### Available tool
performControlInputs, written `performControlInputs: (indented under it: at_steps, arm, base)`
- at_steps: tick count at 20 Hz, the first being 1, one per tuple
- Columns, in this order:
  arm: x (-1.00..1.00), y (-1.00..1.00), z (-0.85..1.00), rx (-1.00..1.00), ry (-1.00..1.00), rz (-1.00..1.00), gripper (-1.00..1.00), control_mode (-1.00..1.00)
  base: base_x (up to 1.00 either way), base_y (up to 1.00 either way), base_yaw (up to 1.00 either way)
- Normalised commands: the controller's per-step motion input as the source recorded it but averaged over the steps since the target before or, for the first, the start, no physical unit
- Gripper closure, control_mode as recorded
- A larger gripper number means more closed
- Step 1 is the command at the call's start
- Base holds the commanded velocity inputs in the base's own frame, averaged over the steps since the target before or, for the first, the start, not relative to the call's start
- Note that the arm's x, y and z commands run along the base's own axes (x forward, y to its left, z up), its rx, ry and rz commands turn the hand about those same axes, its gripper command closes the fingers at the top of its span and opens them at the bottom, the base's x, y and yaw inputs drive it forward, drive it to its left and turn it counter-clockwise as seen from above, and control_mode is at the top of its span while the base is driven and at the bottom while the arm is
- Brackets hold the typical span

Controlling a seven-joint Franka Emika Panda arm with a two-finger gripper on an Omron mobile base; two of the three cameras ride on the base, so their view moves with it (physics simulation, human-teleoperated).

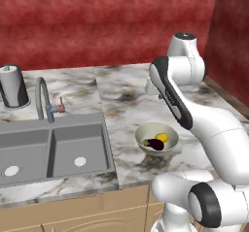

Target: Dump the eggplant and lemon from the bowl so the bowl can be washed. Place the bowl in the sink after clearing the leftovers.

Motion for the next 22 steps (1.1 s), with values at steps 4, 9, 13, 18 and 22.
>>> performControlInputs:
  at_steps: [4,9,13,18,22]
  arm:
    - [-0.21,-0.29,-0.13,0.02,0.00,-0.06,-1.00,-1.00]
    - [-0.33,-0.99,-0.56,0.11,0.02,-0.15,-1.00,-1.00]
    - [-0.09,-0.93,-0.77,0.23,0.12,-0.18,-1.00,-1.00]
    - [0.00,-0.18,-0.58,0.25,0.09,-0.09,-1.00,-1.00]
    - [0.00,0.00,-0.47,0.11,0.08,0.00,-1.00,-1.00]
  base:
    - [0.00,0.00,0.00]
    - [0.00,0.00,0.00]
    - [0.00,0.00,0.00]
    - [0.00,0.00,0.00]
    - [0.00,0.00,0.00]
